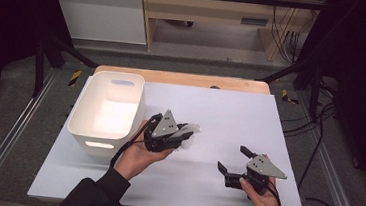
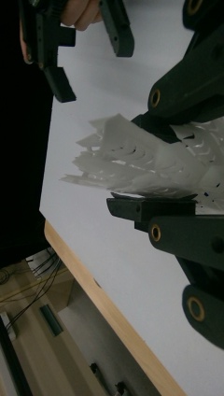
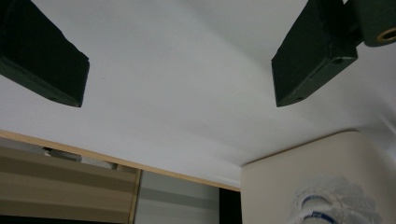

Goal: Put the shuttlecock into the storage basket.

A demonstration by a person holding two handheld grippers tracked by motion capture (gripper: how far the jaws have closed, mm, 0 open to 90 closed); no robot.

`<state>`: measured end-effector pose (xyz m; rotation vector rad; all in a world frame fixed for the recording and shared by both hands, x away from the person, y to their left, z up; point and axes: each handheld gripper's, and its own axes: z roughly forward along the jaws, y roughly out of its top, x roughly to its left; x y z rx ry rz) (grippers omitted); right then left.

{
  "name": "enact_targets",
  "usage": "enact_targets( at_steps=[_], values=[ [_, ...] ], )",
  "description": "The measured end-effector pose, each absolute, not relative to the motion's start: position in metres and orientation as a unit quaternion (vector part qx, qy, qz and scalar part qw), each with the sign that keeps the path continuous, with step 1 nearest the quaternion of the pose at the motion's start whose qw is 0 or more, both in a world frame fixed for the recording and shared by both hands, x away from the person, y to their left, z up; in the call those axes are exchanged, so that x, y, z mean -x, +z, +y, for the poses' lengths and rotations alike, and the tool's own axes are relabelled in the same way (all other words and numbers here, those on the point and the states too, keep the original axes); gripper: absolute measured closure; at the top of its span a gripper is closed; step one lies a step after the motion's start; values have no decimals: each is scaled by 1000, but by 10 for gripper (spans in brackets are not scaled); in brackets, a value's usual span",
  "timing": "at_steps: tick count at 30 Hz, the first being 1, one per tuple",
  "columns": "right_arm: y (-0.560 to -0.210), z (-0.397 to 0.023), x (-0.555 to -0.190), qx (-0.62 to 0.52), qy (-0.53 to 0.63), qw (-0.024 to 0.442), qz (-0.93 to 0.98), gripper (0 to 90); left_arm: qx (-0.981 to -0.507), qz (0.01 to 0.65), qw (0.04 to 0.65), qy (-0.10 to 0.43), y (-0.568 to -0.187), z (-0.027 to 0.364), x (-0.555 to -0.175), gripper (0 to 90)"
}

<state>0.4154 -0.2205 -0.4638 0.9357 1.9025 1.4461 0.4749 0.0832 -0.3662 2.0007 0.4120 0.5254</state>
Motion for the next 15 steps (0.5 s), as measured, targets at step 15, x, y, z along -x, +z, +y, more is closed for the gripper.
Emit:
enact_targets(
  at_steps=[15],
  values=[
    [-463, -221, -415, -350, 542, 282, 710, 41, -805, 201, 511, 224, -336, 108, -498, 701]
  ],
)
